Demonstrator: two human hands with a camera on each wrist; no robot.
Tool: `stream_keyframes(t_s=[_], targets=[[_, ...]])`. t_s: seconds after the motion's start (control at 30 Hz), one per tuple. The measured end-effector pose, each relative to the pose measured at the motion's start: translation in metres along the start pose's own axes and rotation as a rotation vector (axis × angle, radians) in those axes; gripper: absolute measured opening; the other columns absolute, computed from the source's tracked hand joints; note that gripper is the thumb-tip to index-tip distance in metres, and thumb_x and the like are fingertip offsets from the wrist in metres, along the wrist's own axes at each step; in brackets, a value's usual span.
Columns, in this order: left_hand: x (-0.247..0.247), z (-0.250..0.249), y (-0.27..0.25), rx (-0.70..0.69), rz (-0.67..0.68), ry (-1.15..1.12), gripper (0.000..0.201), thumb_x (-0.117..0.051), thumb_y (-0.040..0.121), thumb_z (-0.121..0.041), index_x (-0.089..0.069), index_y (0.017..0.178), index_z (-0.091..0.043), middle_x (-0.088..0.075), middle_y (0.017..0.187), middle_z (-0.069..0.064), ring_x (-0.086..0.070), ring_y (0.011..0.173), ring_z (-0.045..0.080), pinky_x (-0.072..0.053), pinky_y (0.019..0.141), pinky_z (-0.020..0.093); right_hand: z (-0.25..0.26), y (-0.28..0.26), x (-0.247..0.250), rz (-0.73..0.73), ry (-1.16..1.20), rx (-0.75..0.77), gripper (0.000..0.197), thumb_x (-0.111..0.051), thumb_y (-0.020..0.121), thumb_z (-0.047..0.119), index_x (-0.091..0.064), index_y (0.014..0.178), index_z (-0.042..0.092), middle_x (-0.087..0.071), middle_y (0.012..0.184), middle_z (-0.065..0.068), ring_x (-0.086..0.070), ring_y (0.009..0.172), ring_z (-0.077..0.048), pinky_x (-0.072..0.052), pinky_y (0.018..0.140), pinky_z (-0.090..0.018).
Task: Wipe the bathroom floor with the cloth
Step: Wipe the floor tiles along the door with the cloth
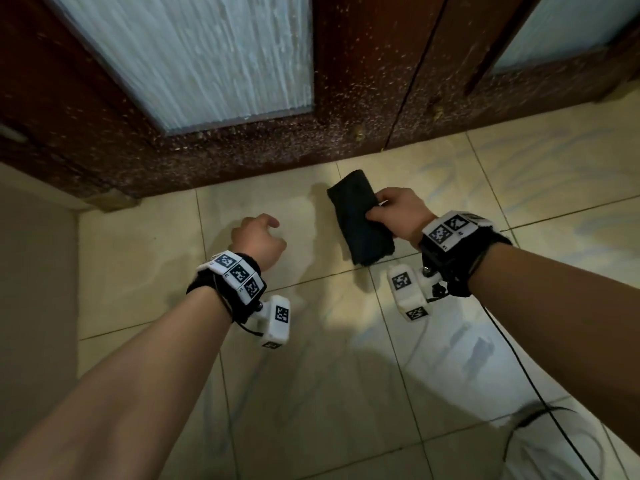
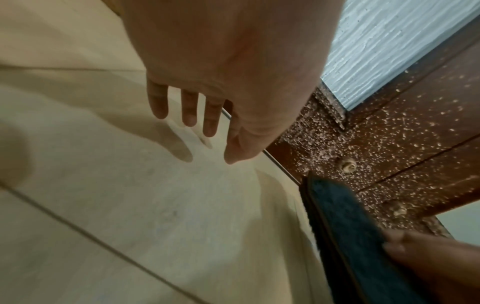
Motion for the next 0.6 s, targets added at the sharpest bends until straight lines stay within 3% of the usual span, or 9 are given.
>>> stream_keyframes(t_s=[0.1, 0.23, 0.33, 0.6], targets=[[0.008, 0.008, 0.001, -0.008, -0.035, 0.037, 0.041, -0.063, 0.081, -0.022, -0.06, 0.121, -0.029, -0.048, 0.133, 0.006, -0.042, 0.125, 0.03, -0.041, 0.104, 0.044, -0.011, 0.002, -0.001, -0.06, -0.205, -0.006, 0.04, -0.066, 0.088, 0.021, -0.059, 0.127, 0.017, -0.065, 0.118, -0.011, -0.061, 0.108, -0.028, -0.048, 0.086, -0.029], [0.014, 0.013, 0.001, -0.026, -0.07, 0.13, 0.044, -0.063, 0.082, -0.023, -0.057, 0.126, -0.028, -0.045, 0.139, 0.006, -0.035, 0.13, 0.031, -0.038, 0.105, 0.045, -0.016, -0.004, -0.012, 0.048, -0.468, 0.143, 0.054, -0.058, 0.093, 0.021, -0.044, 0.145, 0.02, -0.046, 0.134, -0.014, -0.055, 0.114, -0.031, -0.043, 0.094, -0.031], [0.01, 0.012, 0.0, -0.036, -0.032, 0.169, 0.047, -0.063, 0.083, -0.022, -0.055, 0.128, -0.029, -0.041, 0.141, 0.004, -0.033, 0.131, 0.03, -0.036, 0.106, 0.046, -0.012, -0.005, -0.027, 0.101, -0.546, 0.213, 0.059, -0.055, 0.094, 0.023, -0.036, 0.15, 0.023, -0.037, 0.138, -0.012, -0.057, 0.109, -0.032, -0.045, 0.095, -0.03], [0.004, 0.013, 0.004, -0.085, -0.025, 0.32, 0.058, -0.063, 0.083, -0.024, -0.045, 0.138, -0.033, -0.029, 0.152, -0.002, -0.021, 0.139, 0.028, -0.031, 0.105, 0.052, -0.019, 0.005, -0.051, 0.187, -0.691, 0.145, 0.068, -0.051, 0.099, 0.032, -0.015, 0.157, 0.03, -0.024, 0.143, -0.015, -0.057, 0.108, -0.037, -0.05, 0.097, -0.038]])
Point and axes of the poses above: each hand's wrist, its own y-axis towards the middle knuckle, its own x-axis out of the back of the hand, z = x × y, the point moved 5 cm from there along y, towards the middle knuckle
